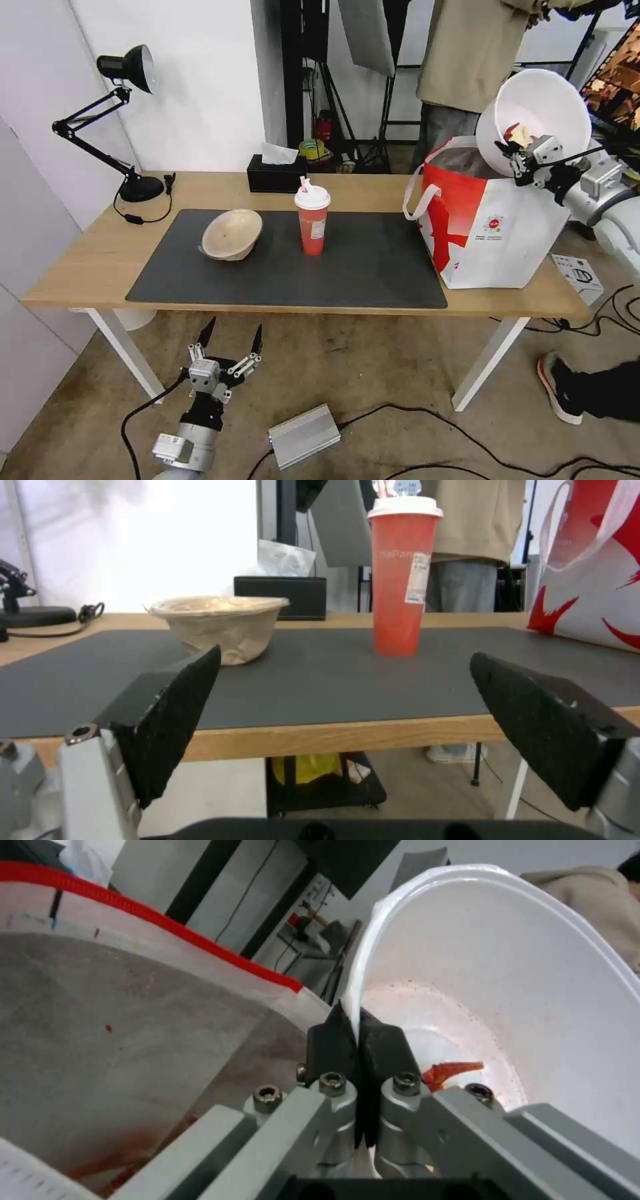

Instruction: Pick up the trash from the table and place it into the takeout bag.

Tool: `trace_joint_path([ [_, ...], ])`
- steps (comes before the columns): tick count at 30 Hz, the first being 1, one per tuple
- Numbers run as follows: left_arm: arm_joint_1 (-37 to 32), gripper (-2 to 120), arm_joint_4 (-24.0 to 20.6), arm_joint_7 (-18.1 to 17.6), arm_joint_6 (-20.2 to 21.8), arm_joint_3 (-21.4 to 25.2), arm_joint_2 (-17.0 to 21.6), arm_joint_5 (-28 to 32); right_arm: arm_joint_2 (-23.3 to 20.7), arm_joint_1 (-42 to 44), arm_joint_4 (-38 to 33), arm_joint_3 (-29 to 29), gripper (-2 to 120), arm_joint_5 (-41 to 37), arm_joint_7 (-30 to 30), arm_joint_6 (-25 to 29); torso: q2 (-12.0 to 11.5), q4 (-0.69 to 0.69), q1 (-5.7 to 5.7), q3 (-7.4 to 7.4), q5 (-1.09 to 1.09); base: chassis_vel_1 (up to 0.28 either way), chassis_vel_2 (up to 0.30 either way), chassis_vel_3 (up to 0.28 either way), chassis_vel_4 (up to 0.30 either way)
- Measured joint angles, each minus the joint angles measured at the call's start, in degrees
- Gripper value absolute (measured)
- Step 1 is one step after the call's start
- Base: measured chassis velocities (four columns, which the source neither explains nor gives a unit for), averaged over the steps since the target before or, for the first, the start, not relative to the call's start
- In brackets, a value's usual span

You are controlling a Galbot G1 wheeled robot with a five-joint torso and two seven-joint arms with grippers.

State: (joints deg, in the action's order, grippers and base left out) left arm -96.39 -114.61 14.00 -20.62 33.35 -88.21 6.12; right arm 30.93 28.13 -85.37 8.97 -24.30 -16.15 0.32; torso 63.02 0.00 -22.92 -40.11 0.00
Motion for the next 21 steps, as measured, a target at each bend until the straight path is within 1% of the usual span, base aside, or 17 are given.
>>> trace_joint_path([
  [12, 0.40, 100, 0.91, 0.05, -0.48, 0.06, -0.18, 0.02, 1.63, -1.23, 1.92, -1.46, 0, 1.03, 0.00, 0.27, 0.00, 0.00, 0.00, 0.00, 0.00, 0.000, 0.000, 0.000, 0.000],
  [21, 0.78, 100, 1.51, 0.11, -0.53, -0.02, -0.41, 0.02, 1.84, -1.44, 2.01, -1.71, 0, 1.12, 0.00, 0.28, 0.00, 0.00, 0.00, 0.00, 0.00, 0.000, 0.000, 0.000, 0.000],
])
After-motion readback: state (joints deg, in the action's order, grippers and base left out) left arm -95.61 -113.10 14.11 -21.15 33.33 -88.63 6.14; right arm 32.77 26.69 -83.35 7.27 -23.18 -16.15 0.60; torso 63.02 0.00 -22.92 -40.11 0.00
